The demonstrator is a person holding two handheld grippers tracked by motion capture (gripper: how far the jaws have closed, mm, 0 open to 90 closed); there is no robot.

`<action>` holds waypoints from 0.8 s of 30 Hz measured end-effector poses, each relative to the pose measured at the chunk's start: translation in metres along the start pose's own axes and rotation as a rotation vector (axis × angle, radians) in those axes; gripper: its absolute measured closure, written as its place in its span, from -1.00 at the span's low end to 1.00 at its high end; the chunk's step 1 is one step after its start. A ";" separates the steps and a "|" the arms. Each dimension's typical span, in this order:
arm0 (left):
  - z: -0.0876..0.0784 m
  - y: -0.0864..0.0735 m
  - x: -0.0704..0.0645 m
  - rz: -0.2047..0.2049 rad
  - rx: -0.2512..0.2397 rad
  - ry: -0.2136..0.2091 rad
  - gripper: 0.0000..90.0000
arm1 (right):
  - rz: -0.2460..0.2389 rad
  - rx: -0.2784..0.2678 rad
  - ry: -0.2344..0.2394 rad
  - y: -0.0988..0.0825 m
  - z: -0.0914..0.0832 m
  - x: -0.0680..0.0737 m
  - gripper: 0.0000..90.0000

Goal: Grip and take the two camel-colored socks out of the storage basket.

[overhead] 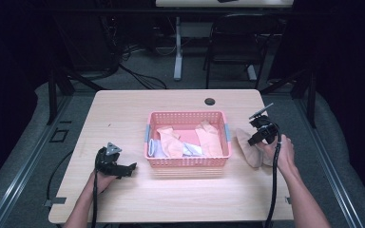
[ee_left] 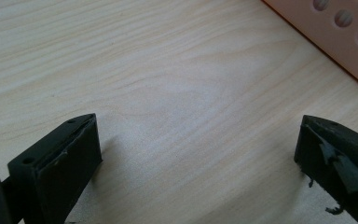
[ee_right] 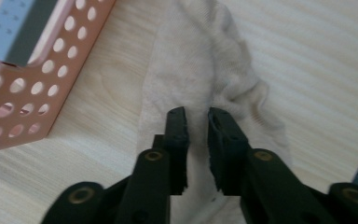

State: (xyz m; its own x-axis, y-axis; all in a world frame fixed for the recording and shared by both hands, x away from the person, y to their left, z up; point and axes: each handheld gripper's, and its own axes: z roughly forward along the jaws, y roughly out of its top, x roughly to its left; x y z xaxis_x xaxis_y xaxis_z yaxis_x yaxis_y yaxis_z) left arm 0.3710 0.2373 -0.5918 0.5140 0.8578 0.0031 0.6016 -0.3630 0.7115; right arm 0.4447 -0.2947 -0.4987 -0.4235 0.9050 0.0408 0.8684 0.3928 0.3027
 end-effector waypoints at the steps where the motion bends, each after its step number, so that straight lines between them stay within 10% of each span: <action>1: 0.000 0.000 0.000 0.000 0.000 0.000 -1.00 | 0.006 0.009 0.005 0.001 0.002 0.000 0.61; 24: 0.000 0.000 0.000 0.001 0.000 0.001 -1.00 | -0.025 -0.141 0.000 -0.012 -0.042 0.016 -0.78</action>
State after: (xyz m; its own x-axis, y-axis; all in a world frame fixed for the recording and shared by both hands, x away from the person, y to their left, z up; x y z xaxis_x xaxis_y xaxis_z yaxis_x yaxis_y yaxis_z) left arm 0.3710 0.2373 -0.5918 0.5142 0.8577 0.0046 0.6009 -0.3641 0.7116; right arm 0.4164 -0.2915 -0.4614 -0.4448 0.8951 0.0311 0.8124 0.3886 0.4348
